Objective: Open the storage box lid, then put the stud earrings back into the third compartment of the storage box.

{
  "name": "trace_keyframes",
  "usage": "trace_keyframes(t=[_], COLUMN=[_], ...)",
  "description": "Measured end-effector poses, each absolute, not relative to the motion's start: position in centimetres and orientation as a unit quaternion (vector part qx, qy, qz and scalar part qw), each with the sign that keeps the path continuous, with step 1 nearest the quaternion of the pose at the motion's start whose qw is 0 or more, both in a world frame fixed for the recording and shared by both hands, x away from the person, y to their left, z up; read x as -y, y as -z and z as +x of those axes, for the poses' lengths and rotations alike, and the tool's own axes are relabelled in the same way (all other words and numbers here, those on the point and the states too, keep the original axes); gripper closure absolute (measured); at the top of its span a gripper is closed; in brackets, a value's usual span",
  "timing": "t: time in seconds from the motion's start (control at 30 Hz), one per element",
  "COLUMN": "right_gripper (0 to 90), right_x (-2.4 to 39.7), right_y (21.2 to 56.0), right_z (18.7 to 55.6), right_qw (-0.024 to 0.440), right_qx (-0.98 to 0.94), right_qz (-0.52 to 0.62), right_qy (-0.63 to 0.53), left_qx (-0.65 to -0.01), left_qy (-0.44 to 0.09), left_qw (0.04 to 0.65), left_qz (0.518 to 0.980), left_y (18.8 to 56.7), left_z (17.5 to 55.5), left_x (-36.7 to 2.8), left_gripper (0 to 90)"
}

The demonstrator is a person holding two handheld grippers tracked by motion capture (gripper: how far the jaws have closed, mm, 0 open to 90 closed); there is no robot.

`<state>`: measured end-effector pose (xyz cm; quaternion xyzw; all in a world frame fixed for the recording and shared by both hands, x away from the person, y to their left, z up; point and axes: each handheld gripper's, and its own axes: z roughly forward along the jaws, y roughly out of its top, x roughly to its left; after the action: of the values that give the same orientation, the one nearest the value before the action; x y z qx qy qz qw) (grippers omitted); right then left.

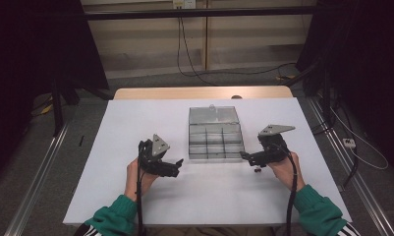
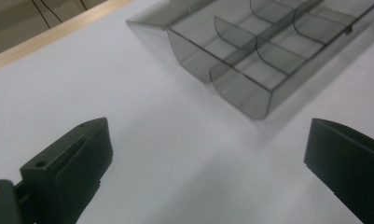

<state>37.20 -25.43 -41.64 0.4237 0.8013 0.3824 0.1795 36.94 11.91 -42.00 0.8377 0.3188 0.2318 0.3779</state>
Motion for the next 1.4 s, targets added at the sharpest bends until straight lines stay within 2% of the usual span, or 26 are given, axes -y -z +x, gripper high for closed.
trace_keyframes(t=[0.43, 1.13, 1.4], right_gripper=[0.8, 1.3, 7.3], right_x=[26.2, 27.1, 27.7], right_y=[41.8, 42.2, 42.2], right_z=[34.5, 33.1, 33.4], right_qw=[0.132, 0.124, 0.135], right_qx=[-0.818, -0.832, -0.823], right_qz=[0.404, 0.396, 0.411], right_qy=[-0.388, -0.368, -0.369], left_qx=[-0.333, -0.340, -0.343], left_qy=[-0.221, -0.217, -0.216], left_qw=[0.364, 0.362, 0.365], left_qz=[0.841, 0.840, 0.838], left_y=[42.7, 43.1, 43.1], left_z=[33.6, 32.1, 32.2], left_x=[-14.1, -15.5, -15.5], left_gripper=[0.1, 0.2, 0.2])
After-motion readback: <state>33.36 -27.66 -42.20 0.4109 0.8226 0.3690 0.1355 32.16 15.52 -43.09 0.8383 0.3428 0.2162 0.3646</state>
